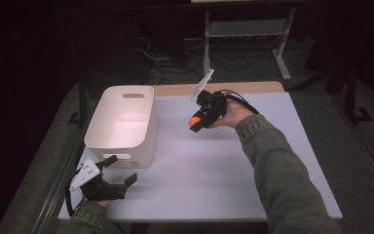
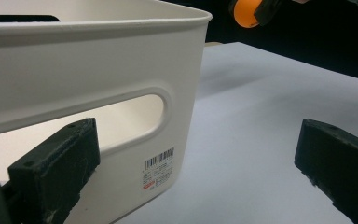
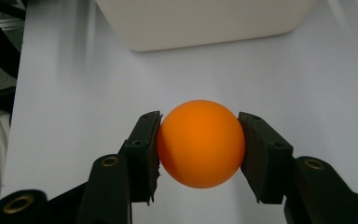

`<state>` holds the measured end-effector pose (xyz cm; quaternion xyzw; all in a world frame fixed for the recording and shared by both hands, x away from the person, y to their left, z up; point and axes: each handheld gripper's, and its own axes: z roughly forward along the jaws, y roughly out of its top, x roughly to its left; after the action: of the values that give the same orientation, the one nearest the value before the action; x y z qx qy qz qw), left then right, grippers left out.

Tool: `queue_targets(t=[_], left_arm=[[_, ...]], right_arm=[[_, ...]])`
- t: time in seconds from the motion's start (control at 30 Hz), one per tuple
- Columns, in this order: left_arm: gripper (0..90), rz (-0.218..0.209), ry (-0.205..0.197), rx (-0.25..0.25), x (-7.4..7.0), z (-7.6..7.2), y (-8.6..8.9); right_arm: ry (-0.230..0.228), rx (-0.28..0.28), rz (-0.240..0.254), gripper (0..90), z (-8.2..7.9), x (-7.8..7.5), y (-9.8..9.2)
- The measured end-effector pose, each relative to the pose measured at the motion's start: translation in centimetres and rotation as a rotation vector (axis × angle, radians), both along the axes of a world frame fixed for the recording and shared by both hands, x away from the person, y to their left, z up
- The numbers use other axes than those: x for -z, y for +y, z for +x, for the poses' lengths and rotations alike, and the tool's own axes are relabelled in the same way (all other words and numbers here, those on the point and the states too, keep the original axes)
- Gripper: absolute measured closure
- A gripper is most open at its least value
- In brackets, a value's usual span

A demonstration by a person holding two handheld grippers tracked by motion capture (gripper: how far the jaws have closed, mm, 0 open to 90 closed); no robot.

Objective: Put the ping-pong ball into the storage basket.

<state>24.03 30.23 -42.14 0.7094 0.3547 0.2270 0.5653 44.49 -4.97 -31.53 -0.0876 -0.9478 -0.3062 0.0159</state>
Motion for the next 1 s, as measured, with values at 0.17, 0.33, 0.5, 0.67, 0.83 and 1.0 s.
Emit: queue_targets(t=[0.17,0.33,0.5,0.67,0.83,1.0], left_arm=[[0.0,-0.001,0.001,0.000,0.0,0.0,0.0],[0.0,0.000,0.003,0.002,0.0,0.0,0.0],[0.0,-0.001,0.002,0.002,0.0,0.0,0.0],[0.0,-0.004,0.001,0.002,0.0,0.0,0.0],[0.0,-0.003,0.001,0.002,0.0,0.0,0.0],[0.0,-0.001,0.000,0.003,0.0,0.0,0.0]], right_arm=[[0.005,0.002,0.049,50.1,0.1,-0.5,0.3],[-0.004,0.006,0.056,50.1,0.1,-0.6,0.9],[-0.009,-0.004,0.067,50.1,0.1,-1.1,1.7],[-0.006,-0.015,0.086,50.1,0.0,-1.7,2.4],[-0.007,-0.026,0.086,50.1,-0.1,-2.2,3.1],[-0.007,-0.040,0.090,50.1,-0.1,-3.0,3.6]])
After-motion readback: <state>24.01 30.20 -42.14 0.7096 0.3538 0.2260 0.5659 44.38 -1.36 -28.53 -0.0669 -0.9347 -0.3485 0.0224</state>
